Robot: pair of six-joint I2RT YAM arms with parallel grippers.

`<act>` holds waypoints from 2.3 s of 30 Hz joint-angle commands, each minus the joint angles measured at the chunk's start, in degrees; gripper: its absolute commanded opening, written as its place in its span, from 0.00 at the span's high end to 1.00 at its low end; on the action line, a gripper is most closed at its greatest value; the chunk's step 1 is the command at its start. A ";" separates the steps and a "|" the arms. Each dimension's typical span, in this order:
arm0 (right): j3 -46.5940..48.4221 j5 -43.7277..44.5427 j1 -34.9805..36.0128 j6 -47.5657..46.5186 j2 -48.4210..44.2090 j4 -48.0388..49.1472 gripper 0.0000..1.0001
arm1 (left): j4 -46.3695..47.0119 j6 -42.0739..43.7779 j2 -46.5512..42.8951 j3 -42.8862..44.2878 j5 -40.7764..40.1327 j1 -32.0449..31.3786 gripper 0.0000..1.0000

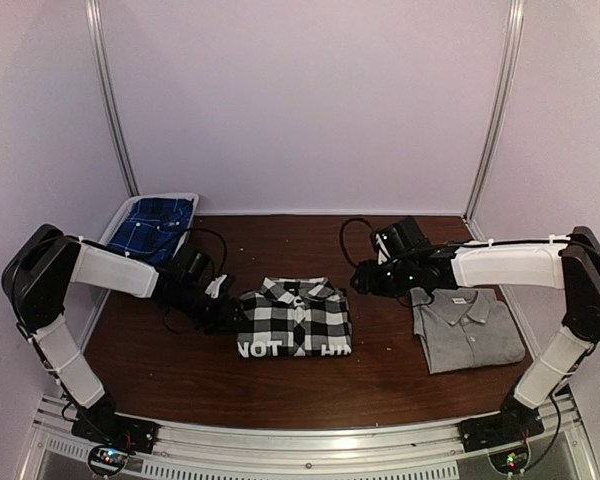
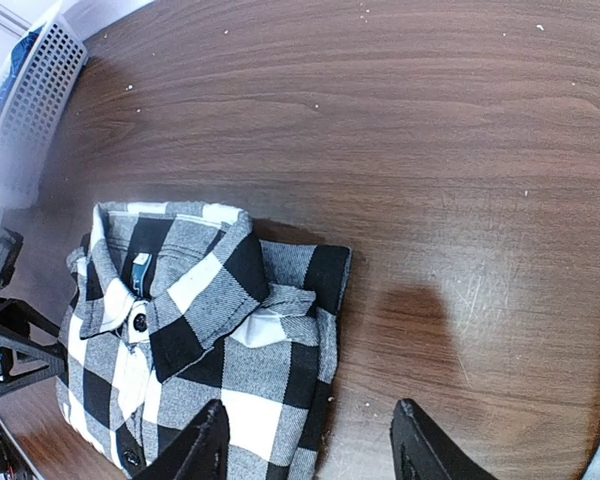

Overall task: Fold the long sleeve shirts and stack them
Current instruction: Move the square-folded shirt to the center of the board.

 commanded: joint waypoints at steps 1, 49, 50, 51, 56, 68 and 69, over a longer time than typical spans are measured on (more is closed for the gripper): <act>-1.21 2.41 0.13 -0.61 -2.57 -1.82 0.43 | 3.98 -1.05 2.29 -0.03 1.61 -0.95 0.50; -11.57 12.41 -0.02 0.06 -12.05 -11.93 0.41 | -21.82 11.83 -6.37 1.14 -12.21 14.36 0.94; -11.61 12.72 -0.10 0.33 -12.25 -12.57 0.41 | -22.09 11.98 -6.78 1.55 -12.15 14.36 0.87; -11.77 13.05 -0.09 0.50 -12.40 -13.24 0.40 | -22.57 12.19 -7.30 2.08 -12.33 14.36 0.80; -12.25 15.50 -0.09 1.31 -12.79 -16.77 0.41 | -25.50 13.08 -10.93 5.22 -13.60 14.28 0.56; -11.78 18.94 -0.06 2.88 -10.23 -23.89 0.49 | -26.30 11.70 -15.87 10.62 -11.14 8.95 0.55; -11.55 19.27 -0.06 2.96 -9.98 -24.36 0.49 | -25.63 11.37 -15.74 10.59 -10.60 8.44 0.55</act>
